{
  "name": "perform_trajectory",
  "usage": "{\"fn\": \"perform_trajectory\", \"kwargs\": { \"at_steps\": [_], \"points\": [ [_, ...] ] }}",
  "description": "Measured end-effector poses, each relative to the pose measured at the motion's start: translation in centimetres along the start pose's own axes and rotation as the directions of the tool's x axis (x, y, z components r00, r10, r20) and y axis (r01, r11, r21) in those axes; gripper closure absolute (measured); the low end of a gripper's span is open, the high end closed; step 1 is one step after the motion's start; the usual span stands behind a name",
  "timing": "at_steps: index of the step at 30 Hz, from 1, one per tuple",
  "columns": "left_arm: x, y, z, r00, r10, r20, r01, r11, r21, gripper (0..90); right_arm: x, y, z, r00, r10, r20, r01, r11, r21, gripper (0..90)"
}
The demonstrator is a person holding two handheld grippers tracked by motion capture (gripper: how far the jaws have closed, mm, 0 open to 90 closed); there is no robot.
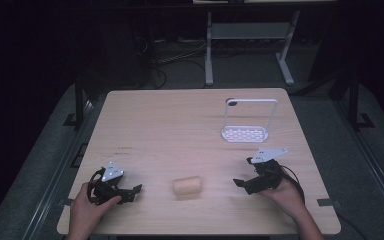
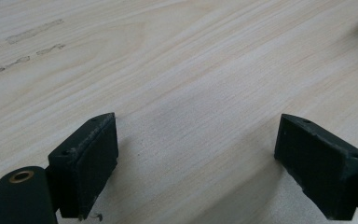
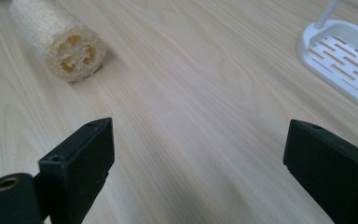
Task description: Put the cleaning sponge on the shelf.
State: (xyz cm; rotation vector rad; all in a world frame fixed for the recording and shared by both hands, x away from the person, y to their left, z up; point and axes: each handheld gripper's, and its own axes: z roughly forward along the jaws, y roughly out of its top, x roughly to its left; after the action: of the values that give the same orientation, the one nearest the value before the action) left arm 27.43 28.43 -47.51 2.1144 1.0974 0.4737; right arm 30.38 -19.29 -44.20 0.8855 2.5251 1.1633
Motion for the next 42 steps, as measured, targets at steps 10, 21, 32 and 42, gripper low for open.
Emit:
{"fn": "perform_trajectory", "kwargs": {
  "at_steps": [10,21,32,42],
  "points": [
    [0.0,0.0,0.0,1.0,0.001,0.0,-0.001,1.0,0.0,12.9,0.2,0.9,0.5,0.9986,-0.024,-0.047,0.024,1.0,0.0,8.4],
    [0.0,0.0,0.0,1.0,0.001,0.0,-0.001,1.0,0.0,12.9,0.3,1.9,1.1,0.9935,-0.056,-0.099,0.055,0.998,-0.009,8.4],
    [0.0,0.0,0.0,1.0,0.001,0.0,-0.001,1.0,0.0,12.9,0.8,3.3,1.7,0.9851,-0.097,-0.142,0.095,0.995,-0.017,8.4],
    [0.0,0.0,0.0,1.0,0.001,0.0,-0.001,1.0,0.001,12.9,1.2,4.3,2.5,0.9764,-0.125,-0.176,0.124,0.992,-0.016,8.4]
  ]
}}
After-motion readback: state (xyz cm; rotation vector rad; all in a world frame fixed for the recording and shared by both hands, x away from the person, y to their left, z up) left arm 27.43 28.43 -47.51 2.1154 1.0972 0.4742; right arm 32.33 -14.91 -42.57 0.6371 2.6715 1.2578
